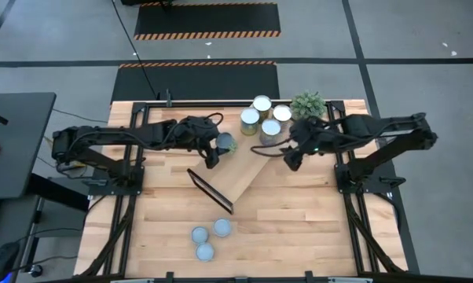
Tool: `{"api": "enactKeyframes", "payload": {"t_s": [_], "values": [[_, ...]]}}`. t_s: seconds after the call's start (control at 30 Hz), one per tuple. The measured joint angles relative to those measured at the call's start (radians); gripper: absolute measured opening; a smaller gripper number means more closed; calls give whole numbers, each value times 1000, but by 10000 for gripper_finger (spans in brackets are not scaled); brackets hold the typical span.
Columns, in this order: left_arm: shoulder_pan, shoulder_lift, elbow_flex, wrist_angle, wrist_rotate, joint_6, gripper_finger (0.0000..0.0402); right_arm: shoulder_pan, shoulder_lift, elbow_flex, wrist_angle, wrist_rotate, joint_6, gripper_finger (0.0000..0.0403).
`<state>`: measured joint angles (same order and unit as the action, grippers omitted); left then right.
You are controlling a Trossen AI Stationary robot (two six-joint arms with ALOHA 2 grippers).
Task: Pick and place cans onto a shelf
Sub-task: Put the canned green peas on the shelf
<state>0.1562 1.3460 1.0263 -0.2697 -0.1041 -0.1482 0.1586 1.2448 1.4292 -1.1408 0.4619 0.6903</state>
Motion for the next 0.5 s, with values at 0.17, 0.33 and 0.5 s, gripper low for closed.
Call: {"api": "enactKeyframes", "payload": {"t_s": [0.17, 0.33, 0.5], "values": [[0, 22, 9, 22, -15, -13, 279, 5, -26, 0, -1, 20, 17, 297], [0, 72, 85, -11, -8, -16, 279, 5, -19, 0, -9, 23, 6, 297], [0, 156, 191, -108, 26, -15, 279, 3, -15, 0, -2, 48, -3, 297]]}}
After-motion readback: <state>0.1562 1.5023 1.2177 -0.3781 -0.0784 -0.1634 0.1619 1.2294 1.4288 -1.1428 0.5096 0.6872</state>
